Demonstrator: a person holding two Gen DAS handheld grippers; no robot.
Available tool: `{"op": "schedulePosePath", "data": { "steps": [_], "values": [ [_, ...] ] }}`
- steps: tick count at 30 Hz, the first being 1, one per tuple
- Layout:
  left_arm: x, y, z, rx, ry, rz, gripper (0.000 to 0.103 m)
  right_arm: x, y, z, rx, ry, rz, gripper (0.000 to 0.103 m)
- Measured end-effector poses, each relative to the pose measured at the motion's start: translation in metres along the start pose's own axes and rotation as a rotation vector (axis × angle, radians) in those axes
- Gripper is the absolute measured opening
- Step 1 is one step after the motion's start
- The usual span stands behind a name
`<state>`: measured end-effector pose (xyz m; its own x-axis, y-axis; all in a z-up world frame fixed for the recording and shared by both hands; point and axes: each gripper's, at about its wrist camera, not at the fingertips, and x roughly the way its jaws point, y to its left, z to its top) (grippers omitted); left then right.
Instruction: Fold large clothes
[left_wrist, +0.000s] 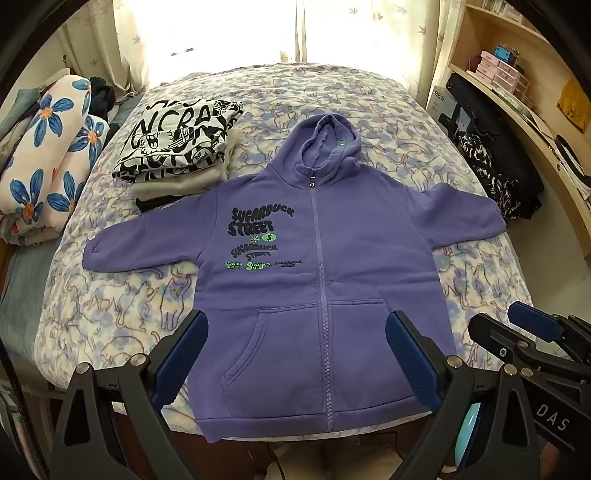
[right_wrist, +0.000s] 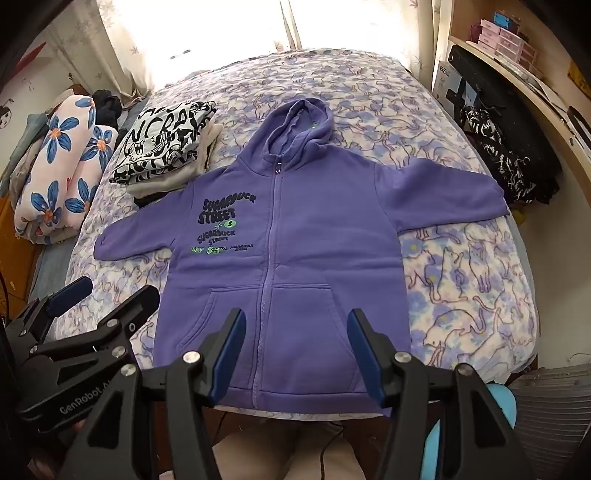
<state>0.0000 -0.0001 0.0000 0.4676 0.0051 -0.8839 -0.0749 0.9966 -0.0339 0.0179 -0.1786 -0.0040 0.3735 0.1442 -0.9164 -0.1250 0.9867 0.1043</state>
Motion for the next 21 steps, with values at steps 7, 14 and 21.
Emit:
{"op": "schedulePosePath", "data": {
  "steps": [7,14,21],
  "values": [
    [-0.0005,0.0003,0.0003,0.001,-0.006,0.002,0.096,0.0005,-0.0006,0.0,0.003,-0.002,0.011,0.057],
    [0.0003,0.0006,0.0028,0.005,0.001,0.003,0.096,0.0023,-0.0007,-0.0002,0.005,0.001,0.013,0.057],
    [0.002,-0.001,0.0026,0.005,0.012,-0.009,0.096,0.0033,-0.0015,-0.0012,0.01,0.004,0.015,0.057]
  ]
}}
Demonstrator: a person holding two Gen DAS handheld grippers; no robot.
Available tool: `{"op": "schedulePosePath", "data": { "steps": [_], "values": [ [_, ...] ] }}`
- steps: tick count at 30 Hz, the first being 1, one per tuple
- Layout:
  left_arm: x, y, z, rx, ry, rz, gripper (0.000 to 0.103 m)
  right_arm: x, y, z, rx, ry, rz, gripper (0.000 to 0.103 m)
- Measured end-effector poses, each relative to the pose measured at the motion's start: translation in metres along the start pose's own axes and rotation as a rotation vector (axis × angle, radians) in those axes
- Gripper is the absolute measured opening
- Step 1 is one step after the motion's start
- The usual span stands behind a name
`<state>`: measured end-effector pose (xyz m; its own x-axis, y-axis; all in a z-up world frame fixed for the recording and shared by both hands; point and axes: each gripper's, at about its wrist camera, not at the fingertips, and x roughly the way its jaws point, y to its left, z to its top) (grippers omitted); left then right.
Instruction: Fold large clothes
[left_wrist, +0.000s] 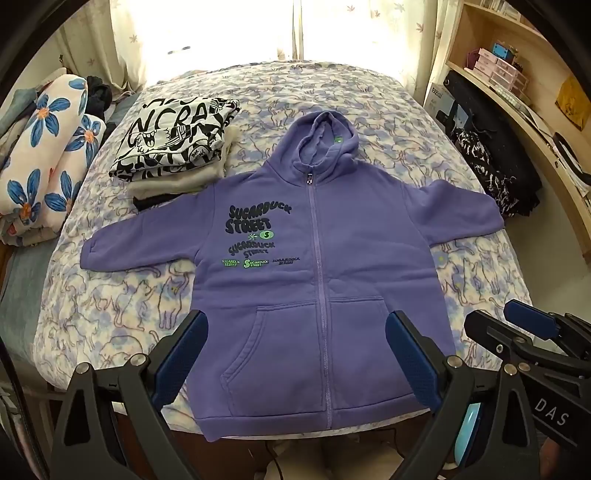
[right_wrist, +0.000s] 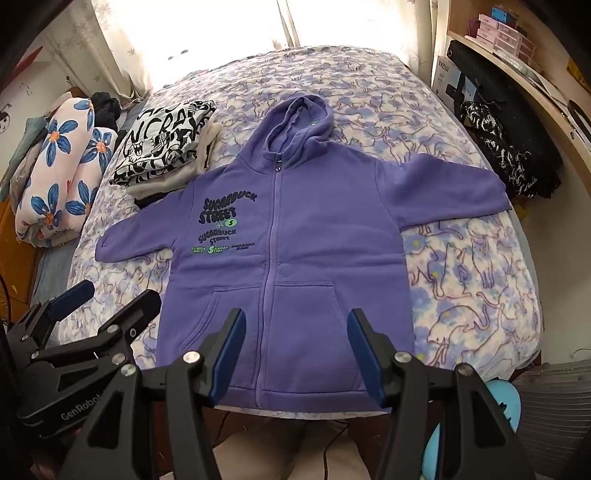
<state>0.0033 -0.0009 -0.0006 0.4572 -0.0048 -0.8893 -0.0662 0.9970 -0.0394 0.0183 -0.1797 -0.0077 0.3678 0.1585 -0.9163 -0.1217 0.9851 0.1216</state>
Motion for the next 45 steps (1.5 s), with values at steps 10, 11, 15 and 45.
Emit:
{"op": "schedulePosePath", "data": {
  "steps": [10,11,15,45],
  "values": [
    [0.002,-0.001,-0.002,-0.001,0.0,0.002,0.096,0.006,-0.001,-0.005,0.008,0.008,0.0,0.057],
    [0.002,-0.002,-0.003,0.0,0.001,0.002,0.096,0.006,-0.001,-0.007,0.009,0.009,0.001,0.057],
    [0.003,-0.002,-0.005,-0.003,0.004,0.0,0.096,0.006,-0.003,-0.007,0.011,0.012,0.003,0.057],
    [0.019,0.009,-0.002,0.013,0.061,0.003,0.096,0.019,-0.001,-0.004,0.051,0.069,0.016,0.057]
  ]
}}
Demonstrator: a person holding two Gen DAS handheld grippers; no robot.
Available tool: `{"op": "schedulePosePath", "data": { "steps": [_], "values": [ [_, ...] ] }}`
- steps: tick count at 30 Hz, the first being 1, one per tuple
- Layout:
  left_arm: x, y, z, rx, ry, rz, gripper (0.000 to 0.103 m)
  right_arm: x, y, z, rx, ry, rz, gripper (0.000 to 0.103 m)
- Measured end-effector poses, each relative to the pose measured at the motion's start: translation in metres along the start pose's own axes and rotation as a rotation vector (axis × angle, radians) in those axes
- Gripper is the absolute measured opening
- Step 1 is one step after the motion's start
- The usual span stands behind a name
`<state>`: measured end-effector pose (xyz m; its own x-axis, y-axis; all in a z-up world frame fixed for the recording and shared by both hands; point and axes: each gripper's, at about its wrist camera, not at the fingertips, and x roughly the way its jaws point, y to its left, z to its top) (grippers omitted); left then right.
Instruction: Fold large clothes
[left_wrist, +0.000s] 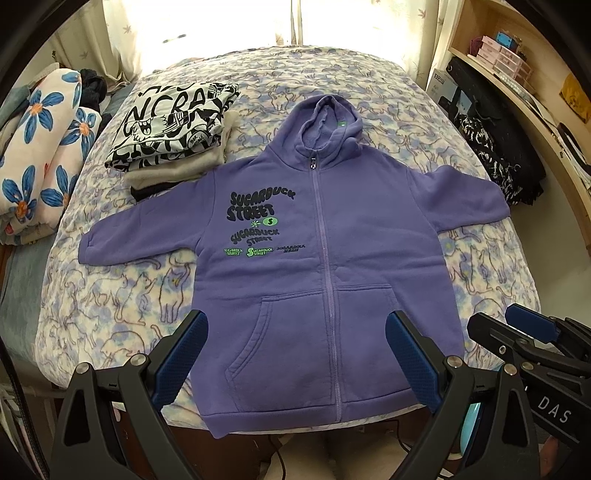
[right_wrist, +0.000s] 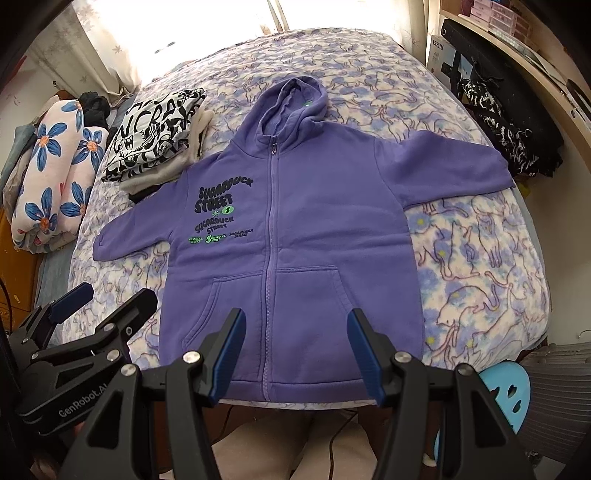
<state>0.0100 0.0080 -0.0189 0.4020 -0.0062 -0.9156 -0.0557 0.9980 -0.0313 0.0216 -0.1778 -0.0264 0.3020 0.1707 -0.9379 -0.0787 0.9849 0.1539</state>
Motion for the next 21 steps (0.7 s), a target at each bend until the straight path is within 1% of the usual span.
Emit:
{"op": "schedulePosePath", "data": {
  "steps": [21],
  "values": [
    [0.007,0.008,0.018,0.078,-0.011,-0.001,0.096,0.007,0.009,0.004,0.068,0.001,-0.022,0.057]
  ]
}}
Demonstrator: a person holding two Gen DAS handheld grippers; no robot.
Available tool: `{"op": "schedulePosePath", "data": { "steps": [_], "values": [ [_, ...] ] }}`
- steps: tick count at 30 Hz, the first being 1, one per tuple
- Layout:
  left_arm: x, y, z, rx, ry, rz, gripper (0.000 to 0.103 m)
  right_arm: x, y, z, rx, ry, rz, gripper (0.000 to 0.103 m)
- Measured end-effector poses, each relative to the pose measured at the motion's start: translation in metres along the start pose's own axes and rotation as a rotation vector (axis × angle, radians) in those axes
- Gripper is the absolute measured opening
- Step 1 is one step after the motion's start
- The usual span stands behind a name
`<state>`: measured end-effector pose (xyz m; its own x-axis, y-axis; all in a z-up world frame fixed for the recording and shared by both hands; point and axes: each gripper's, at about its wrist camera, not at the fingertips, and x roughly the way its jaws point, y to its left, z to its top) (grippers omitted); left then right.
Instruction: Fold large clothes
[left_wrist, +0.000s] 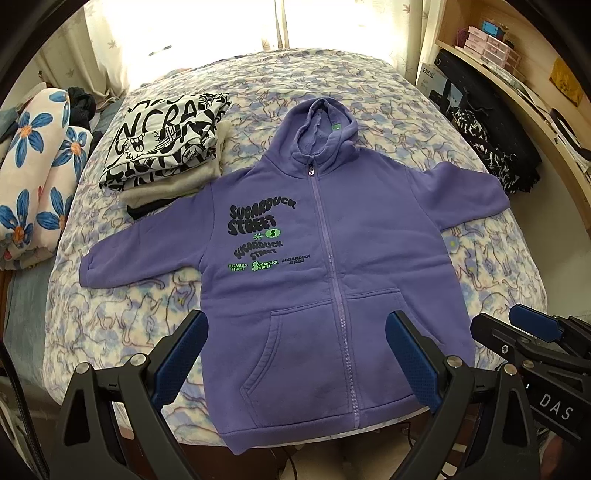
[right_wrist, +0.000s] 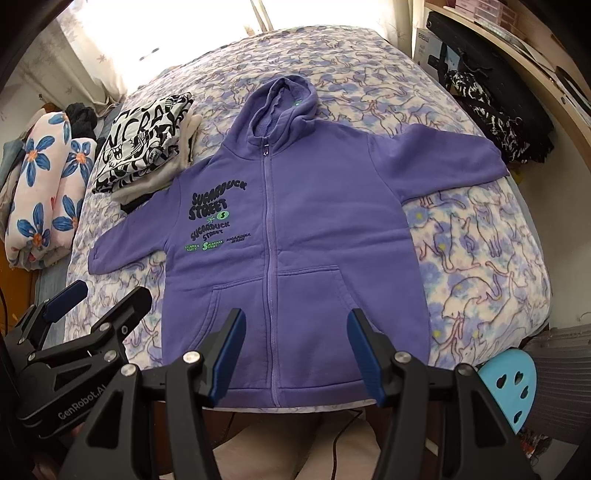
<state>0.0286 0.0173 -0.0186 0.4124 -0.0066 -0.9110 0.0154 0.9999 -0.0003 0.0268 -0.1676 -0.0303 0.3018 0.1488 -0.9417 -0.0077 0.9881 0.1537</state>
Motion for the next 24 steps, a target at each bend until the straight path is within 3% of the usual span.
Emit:
{"op": "schedulePosePath", "data": {
  "steps": [9,24],
  "values": [
    [0.006,0.0,0.004,0.039,0.0,-0.02,0.096,0.002,0.0,-0.003,0.05,-0.002,-0.01,0.057],
    [0.005,-0.034,0.017,0.128,-0.026,-0.044,0.096,-0.011,-0.03,-0.008,0.15,-0.044,-0.035,0.057]
  ]
}}
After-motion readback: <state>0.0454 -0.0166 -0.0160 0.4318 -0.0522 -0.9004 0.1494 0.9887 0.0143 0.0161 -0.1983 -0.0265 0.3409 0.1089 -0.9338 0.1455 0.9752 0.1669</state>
